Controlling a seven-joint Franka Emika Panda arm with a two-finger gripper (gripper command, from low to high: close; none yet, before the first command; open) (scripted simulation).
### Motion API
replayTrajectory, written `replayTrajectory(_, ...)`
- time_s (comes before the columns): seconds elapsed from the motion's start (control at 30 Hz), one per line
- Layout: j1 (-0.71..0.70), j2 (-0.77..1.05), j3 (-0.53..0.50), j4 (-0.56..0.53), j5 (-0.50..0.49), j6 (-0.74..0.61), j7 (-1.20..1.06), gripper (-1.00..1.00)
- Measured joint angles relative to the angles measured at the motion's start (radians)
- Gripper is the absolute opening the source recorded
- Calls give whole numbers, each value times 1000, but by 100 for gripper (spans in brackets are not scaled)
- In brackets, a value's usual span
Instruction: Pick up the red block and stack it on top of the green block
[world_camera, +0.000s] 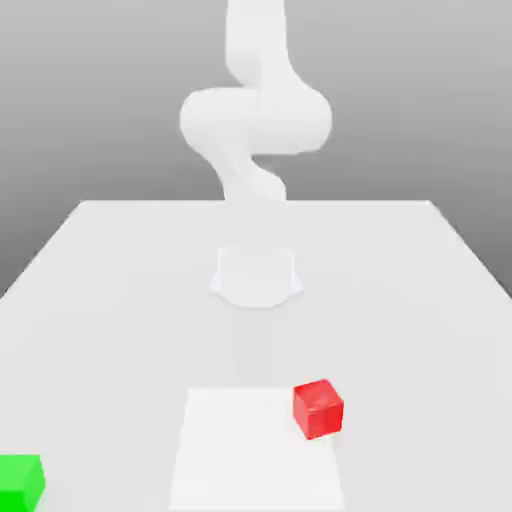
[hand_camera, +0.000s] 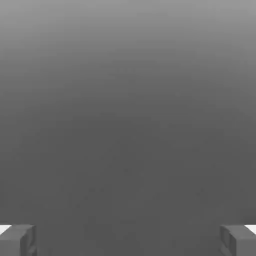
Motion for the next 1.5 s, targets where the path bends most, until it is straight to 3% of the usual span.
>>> replayTrajectory(0.4,145,455,-6,-279,85,275,-150,0)
replayTrajectory(0.6,173,673,28,-420,10,416,-140,0)
replayTrajectory(0.83,181,920,19,-416,-33,619,-119,0)
replayTrajectory(0.87,181,948,20,-412,-33,643,-119,-100)
replayTrajectory(1.1,180,951,20,-412,-36,646,-116,-100)
replayTrajectory(1.33,170,742,22,-436,-27,459,-132,-100)
replayTrajectory(1.5,63,783,-25,-340,-15,381,-272,-100)
